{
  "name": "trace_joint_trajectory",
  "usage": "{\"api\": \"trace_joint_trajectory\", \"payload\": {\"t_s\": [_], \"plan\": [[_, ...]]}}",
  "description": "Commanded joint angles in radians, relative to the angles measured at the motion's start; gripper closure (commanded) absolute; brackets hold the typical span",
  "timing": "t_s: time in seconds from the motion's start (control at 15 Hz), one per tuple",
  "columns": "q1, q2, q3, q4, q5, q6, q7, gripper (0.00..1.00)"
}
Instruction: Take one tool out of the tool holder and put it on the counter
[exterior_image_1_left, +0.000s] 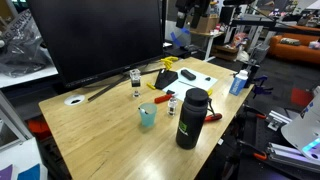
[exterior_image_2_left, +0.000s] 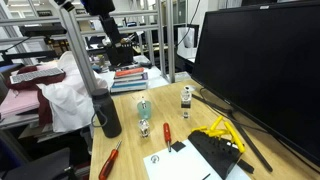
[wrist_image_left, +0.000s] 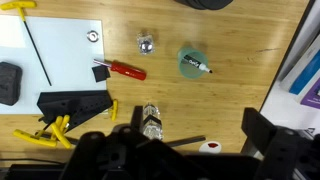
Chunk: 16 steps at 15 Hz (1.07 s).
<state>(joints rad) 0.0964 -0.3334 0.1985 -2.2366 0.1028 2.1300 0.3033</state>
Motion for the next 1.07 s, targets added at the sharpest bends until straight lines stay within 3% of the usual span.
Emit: {"api": "trace_joint_trajectory", "payload": {"t_s": [0.0, 0.47, 1.0], "plan": [[0.006, 0.000, -0.006, 0.001, -0.003, -0.002, 0.002, 0.00], [-0.070, 0.171, -0.006, 0.137, -0.212, 0.092, 0.179, 0.00], [-0.045, 0.429, -0.078, 0.379, -0.293, -0.042, 0.426, 0.00]]}}
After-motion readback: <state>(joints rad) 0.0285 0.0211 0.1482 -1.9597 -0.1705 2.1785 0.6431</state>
